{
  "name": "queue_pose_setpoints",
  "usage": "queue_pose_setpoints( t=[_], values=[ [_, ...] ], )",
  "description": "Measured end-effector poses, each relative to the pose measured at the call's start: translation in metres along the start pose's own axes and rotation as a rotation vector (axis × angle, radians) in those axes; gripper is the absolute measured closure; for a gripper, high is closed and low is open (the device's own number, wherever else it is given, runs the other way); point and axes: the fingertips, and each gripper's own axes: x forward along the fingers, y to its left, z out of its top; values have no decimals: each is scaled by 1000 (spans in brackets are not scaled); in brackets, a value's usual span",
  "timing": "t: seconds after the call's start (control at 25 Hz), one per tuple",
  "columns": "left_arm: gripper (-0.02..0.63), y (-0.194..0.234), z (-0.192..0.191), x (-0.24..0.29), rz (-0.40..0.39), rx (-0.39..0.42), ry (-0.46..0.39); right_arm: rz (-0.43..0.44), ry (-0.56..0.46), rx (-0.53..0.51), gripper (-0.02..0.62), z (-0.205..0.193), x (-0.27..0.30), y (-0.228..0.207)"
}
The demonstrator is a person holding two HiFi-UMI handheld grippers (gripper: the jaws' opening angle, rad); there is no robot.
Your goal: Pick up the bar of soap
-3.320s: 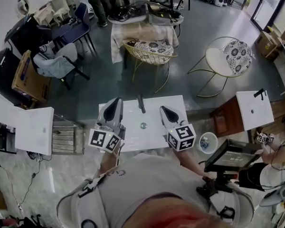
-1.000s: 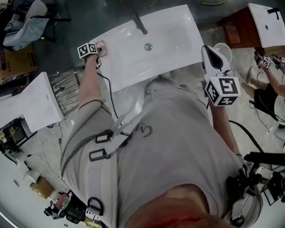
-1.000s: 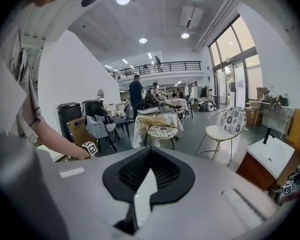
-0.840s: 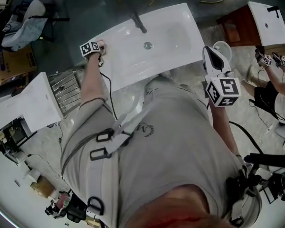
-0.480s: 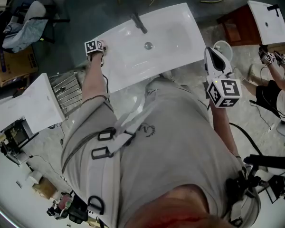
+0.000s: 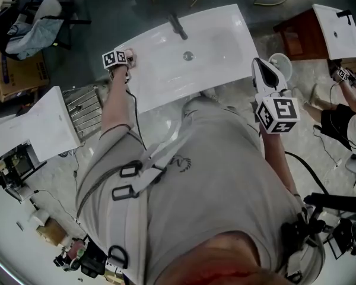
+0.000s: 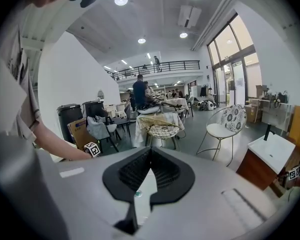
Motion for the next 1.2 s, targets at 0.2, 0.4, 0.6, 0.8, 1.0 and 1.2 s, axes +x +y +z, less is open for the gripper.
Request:
queue_pose_setpoints(
  t=[0.2,0.4,0.6,0.8,1.0,1.2],
  values=[
    [345,-10,3,-22,-76,-40,-120,3,-5,3,592,-4,-4,2],
    [345,-26,27,-78,-262,-87,-385,33,-34,-11,593,0,8,27],
    [345,-76,28,-170,-450,-143,-761,115,-30,-10,593,-6,30,35],
    [345,-146,18,-259,-694,-314,-1089,170,-52,-18,592,16,49,40],
    [345,-226,8,-354,-927,-222,-1363,253,-232,-27,594,61,55,51],
    [345,-272,16,-410,-893,3,-1403,294,-343,-49,594,96,59,58]
  ],
)
